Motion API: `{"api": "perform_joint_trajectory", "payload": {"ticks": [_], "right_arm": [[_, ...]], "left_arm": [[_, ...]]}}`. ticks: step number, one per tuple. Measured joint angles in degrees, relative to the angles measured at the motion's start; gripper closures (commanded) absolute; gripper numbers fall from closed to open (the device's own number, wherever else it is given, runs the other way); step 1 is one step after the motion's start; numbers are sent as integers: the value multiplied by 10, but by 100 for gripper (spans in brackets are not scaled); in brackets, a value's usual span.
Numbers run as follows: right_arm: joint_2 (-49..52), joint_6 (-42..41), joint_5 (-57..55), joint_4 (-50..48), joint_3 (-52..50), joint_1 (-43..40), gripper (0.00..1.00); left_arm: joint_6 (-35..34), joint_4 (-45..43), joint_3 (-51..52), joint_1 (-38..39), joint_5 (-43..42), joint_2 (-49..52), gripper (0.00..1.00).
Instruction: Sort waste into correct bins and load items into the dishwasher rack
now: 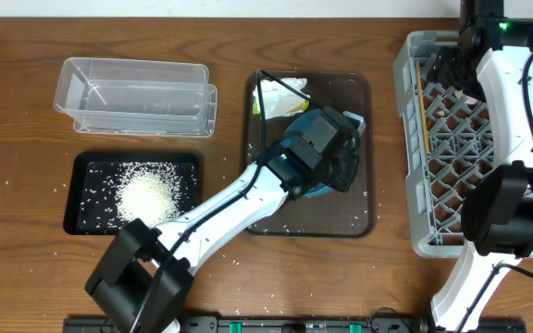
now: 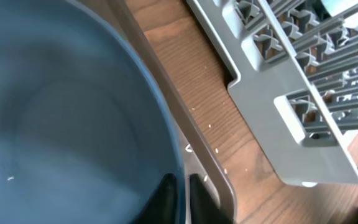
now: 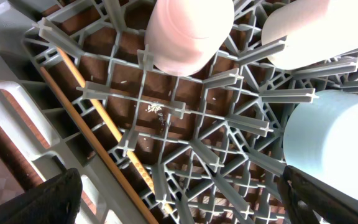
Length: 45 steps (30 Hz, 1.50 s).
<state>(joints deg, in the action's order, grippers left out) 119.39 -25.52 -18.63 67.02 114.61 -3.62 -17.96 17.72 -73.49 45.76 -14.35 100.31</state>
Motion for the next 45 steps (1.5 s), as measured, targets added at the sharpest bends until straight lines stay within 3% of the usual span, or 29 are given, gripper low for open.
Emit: {"api": "perform_joint_trajectory", "payload": {"ticks": [3,13,16,18,24,26,29,32,36,41,45], "right_arm": [[0,0,0,0,0,0,1],[0,0,0,0,0,0,1],[0,0,0,0,0,0,2],[0,0,0,0,0,0,1],[0,-23,58,-17,0,0,1],[0,-28,103,-16,0,0,1],[0,-29,203,-23,0,0,1],[0,16,321,-48,0,10,1],[0,80,367,-34,0,71,1],[8,112,318,6,0,195,1],[42,107,278,11,0,293,7]], "left_arm": [[0,0,0,0,2,0,75],[-1,12,0,-8,2,-7,64],[1,34,0,-33,2,-31,46],[0,56,0,-73,1,-66,40],[-2,141,-6,-241,13,-167,36],[-2,178,-8,-304,21,-188,33],[-1,225,-9,-394,28,-200,20],[-3,263,-9,-468,31,-198,17],[-2,283,-9,-527,32,-198,14],[-3,284,-9,-565,32,-197,11],[-3,284,-9,-577,52,-197,11]]}}
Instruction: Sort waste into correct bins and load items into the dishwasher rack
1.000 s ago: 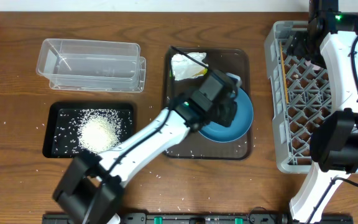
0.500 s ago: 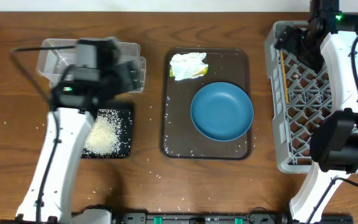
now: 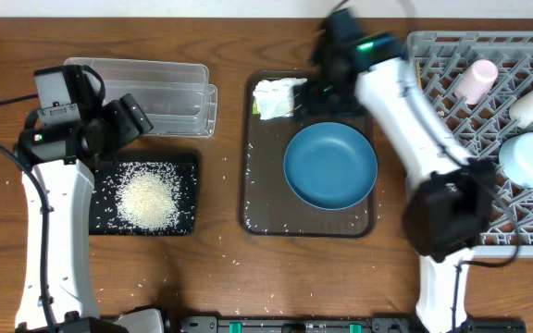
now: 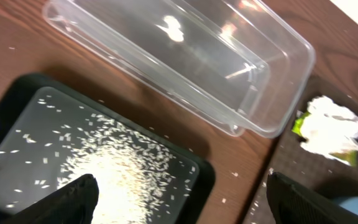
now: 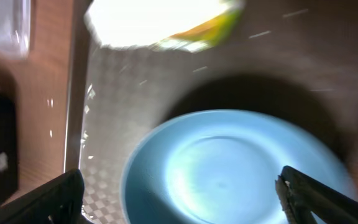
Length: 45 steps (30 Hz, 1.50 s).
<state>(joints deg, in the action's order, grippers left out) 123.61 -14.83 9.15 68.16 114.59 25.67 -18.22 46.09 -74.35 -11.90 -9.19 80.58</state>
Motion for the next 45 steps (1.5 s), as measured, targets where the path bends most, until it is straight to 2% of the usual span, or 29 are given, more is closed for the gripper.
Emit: {"api": "perform_joint_trajectory", "payload": {"ticks": [3,9,13,19,24,29,32,35,36,45], "right_arm": [[36,-26,-36,4,0,55,12],[57,-97,-101,32,-6,112,12],[57,-139,-129,43,-6,123,28],[66,-199,-149,35,-5,123,36],[111,-233,-151,30,-6,123,38],[138,-246,-150,31,-7,129,48],[137,-249,-150,31,-7,136,59],[137,-249,-150,33,-7,139,90],[137,-254,-150,35,-7,139,98],[103,-248,-166,54,-7,136,99]], "left_arm": [[0,0,0,-3,13,0,11],[0,0,0,-4,22,0,10],[0,0,0,-4,23,0,10],[0,0,0,-4,23,0,10],[0,0,0,-4,23,0,10],[0,0,0,-4,23,0,10],[0,0,0,-4,23,0,10],[0,0,0,-4,24,0,9],[0,0,0,-4,23,0,10],[0,0,0,-4,23,0,9]]}}
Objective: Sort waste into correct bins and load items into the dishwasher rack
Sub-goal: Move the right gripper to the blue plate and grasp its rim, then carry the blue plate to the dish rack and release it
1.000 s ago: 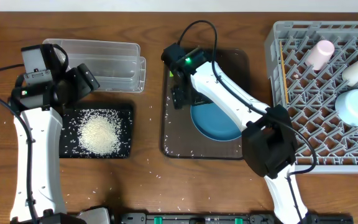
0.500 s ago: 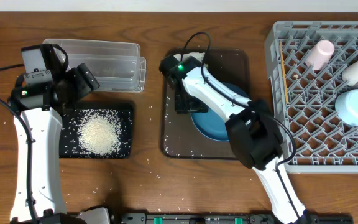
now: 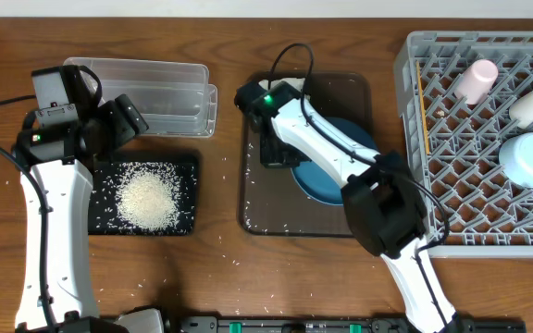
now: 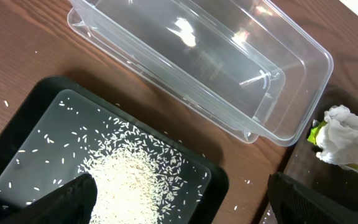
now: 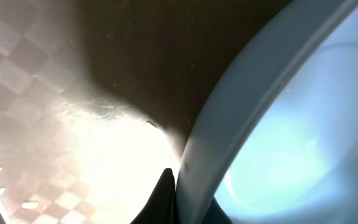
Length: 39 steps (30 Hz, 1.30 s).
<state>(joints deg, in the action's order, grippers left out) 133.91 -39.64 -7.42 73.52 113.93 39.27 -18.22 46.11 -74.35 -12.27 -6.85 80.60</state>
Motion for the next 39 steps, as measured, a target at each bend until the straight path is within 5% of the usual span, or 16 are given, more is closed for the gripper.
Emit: {"api": "perform_joint_trajectory", "payload": {"ticks": [8,19,39], "right_arm": [[-88,38,29,-5,0,-34,99],[-282,124,78,-42,4,-263,99],[-289,363,412,-197,4,-683,99]], "left_arm": [[0,0,0,0,0,0,9],[0,0,0,0,0,0,9],[0,0,0,0,0,0,9]]}}
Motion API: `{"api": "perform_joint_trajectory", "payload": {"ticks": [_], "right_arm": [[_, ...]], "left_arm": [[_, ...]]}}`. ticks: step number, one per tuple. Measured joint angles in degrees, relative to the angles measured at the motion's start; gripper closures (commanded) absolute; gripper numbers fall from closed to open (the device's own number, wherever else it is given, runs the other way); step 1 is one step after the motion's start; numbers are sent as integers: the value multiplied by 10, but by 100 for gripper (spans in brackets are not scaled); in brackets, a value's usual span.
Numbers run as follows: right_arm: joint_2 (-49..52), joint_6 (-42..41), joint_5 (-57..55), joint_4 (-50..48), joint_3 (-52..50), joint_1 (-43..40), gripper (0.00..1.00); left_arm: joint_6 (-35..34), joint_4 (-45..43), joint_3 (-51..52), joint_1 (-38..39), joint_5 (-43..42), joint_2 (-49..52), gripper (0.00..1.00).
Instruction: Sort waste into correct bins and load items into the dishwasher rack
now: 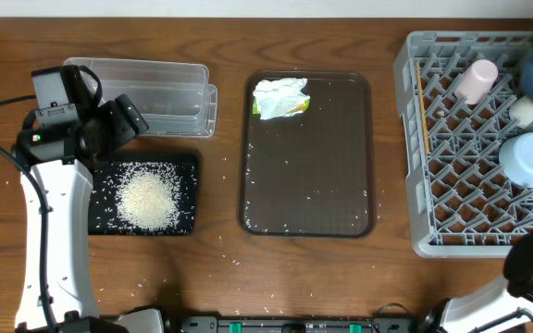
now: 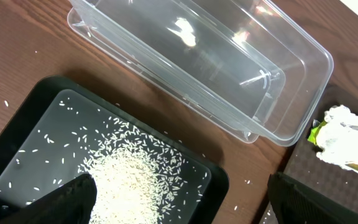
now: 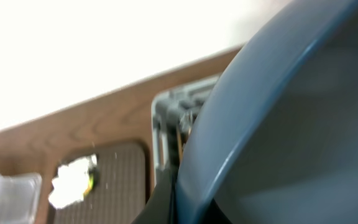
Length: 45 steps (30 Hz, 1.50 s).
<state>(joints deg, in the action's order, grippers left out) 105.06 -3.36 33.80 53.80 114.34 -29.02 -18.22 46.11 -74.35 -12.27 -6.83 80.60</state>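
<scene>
The blue plate (image 3: 278, 124) fills the right wrist view, held on edge with my right gripper (image 3: 169, 198) shut on its rim, high above the grey dishwasher rack (image 1: 465, 185). In the overhead view it is only a blurred blue shape at the rack's far right. A crumpled white and yellow napkin (image 1: 280, 97) lies at the far end of the brown tray (image 1: 308, 185). My left gripper (image 2: 179, 208) hangs open over the black tray of rice (image 1: 142, 196), beside the clear plastic bin (image 1: 137, 92).
In the rack stand a pink cup (image 1: 477, 81), a white cup (image 1: 526, 109) and a light blue cup (image 1: 530, 159). A wooden chopstick (image 1: 424, 111) lies along the rack's left side. Rice grains are scattered over the table and the brown tray.
My right gripper was on the plate's left rim on the brown tray. Now the plate is off the tray, held up by the rack's far right. The left arm has not moved.
First my left gripper was shut on the blue plate's rim on the tray, the right over the rack. Then the left was open over the rice tray, the plate flat on the brown tray. The right gripper closed on its rim and now holds it at the rack.
</scene>
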Motion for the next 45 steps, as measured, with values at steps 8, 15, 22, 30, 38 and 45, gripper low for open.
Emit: {"api": "perform_joint_trajectory", "payload": {"ticks": [8,15,22,30,38,45], "right_arm": [[36,-1,143,-73,0,-106,99],[114,-10,261,-140,0,-144,99],[188,-93,353,-222,0,-169,99],[199,-117,393,-203,0,-203,97],[200,-130,417,-146,0,-226,85],[202,-136,422,-106,0,-248,46]], "left_arm": [[0,0,0,0,0,0,9],[0,0,0,0,0,0,9],[0,0,0,0,0,0,9],[0,0,0,0,0,0,9],[0,0,0,0,0,0,9],[0,0,0,0,0,0,9]]}}
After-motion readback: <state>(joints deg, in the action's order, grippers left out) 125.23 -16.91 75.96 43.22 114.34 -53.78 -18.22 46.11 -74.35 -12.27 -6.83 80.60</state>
